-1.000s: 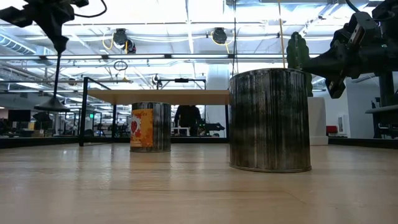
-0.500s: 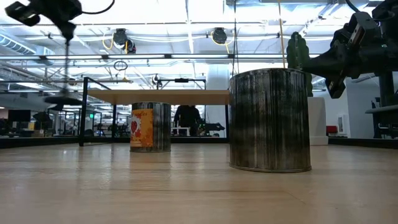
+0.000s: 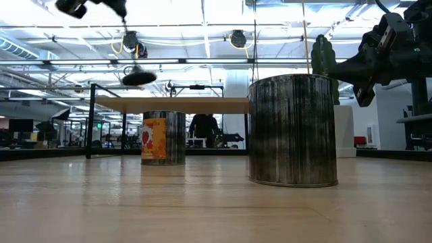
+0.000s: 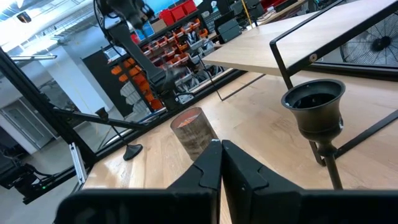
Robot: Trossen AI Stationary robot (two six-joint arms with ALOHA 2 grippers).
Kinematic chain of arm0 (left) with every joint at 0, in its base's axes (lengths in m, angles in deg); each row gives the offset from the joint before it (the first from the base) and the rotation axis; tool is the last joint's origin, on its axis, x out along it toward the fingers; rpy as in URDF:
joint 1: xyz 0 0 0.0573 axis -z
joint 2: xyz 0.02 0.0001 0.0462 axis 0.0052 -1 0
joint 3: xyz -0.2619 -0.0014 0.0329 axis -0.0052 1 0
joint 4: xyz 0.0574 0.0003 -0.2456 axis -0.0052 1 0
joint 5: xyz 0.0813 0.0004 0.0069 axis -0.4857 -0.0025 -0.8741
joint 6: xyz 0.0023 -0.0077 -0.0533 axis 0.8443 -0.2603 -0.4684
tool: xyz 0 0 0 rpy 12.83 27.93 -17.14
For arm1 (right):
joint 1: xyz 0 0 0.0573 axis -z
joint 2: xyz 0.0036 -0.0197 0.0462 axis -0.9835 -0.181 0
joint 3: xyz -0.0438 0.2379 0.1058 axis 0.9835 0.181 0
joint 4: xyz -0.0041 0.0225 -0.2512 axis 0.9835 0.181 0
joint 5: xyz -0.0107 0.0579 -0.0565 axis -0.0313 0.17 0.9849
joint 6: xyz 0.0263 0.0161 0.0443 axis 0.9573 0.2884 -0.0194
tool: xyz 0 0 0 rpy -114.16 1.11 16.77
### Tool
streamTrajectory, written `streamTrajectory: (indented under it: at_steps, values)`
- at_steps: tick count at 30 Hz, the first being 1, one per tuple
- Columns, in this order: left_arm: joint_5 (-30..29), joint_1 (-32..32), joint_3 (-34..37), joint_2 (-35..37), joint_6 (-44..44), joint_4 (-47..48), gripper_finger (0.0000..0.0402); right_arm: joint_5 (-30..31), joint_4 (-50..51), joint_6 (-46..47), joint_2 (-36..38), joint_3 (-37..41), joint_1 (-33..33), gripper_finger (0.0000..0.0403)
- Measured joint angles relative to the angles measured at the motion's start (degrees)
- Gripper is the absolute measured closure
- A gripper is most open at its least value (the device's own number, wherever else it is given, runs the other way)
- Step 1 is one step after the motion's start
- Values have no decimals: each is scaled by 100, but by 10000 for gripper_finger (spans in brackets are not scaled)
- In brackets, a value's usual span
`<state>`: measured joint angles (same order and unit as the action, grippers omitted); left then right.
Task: Pick & Place candle stick holders
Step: Put the top left candle holder on the shelf
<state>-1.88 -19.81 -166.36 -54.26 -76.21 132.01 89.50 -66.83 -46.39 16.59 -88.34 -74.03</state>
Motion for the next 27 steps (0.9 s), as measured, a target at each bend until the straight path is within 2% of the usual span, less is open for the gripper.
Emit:
streamTrajectory:
  at_steps: [6,11,27]
  values:
    - [-119,3,-932,-575,271,453,398,0,1,0,2,1,-2,399]
    - [-306,0,-1419,-939,486,866,398,0,0,-2,0,0,-2,399]
    - [-449,-125,-1526,-1061,586,950,398,131,0,-10,1,2,4,399]
